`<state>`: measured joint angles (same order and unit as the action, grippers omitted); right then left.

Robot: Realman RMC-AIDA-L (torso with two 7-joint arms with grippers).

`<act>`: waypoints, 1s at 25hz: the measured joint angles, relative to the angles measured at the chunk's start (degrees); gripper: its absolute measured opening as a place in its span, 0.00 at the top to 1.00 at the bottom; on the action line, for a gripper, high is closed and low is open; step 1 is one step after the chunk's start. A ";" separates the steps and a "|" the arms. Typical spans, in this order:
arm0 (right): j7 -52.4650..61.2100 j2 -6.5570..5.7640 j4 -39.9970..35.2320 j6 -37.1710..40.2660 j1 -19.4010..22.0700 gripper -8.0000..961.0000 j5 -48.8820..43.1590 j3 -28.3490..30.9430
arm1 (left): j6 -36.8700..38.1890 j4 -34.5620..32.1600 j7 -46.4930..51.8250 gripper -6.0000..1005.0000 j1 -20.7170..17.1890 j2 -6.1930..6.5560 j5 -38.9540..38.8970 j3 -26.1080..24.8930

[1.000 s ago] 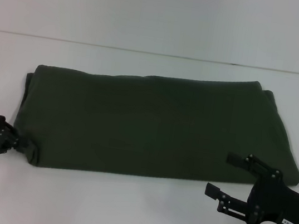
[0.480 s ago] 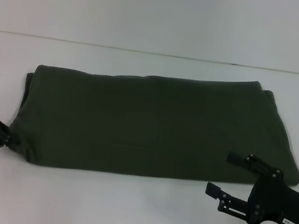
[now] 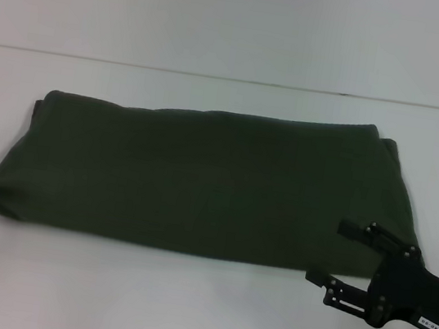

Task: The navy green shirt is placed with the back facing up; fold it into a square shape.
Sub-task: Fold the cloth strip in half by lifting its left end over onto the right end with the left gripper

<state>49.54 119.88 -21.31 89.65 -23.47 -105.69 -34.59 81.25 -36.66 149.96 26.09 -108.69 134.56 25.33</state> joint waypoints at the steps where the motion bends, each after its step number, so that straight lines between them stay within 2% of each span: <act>1: 0.00 0.00 0.00 0.00 0.00 0.05 0.00 0.06 | 0.20 -0.05 -0.14 0.98 -0.10 0.11 0.03 -0.24; 5: 0.02 0.00 0.01 0.09 -0.04 0.05 0.31 0.20 | 1.60 -0.66 -0.73 0.98 -0.66 0.87 0.34 -1.92; 16: 0.06 0.00 0.04 0.49 -0.09 0.05 0.49 0.22 | 3.70 -3.47 -2.02 0.98 -3.72 4.07 0.73 -8.50; 22: 0.13 0.00 0.04 0.30 0.00 0.05 0.49 0.38 | 5.98 -3.77 -2.18 0.98 -2.90 4.29 -0.11 -9.38; 25: 0.28 0.00 0.04 -0.12 0.28 0.05 0.50 0.90 | 9.24 -3.78 -2.62 0.98 -0.67 3.37 -2.86 -9.34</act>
<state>49.82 119.87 -21.27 89.53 -23.19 -105.19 -33.68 90.48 -40.44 147.34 25.42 -105.32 131.70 15.99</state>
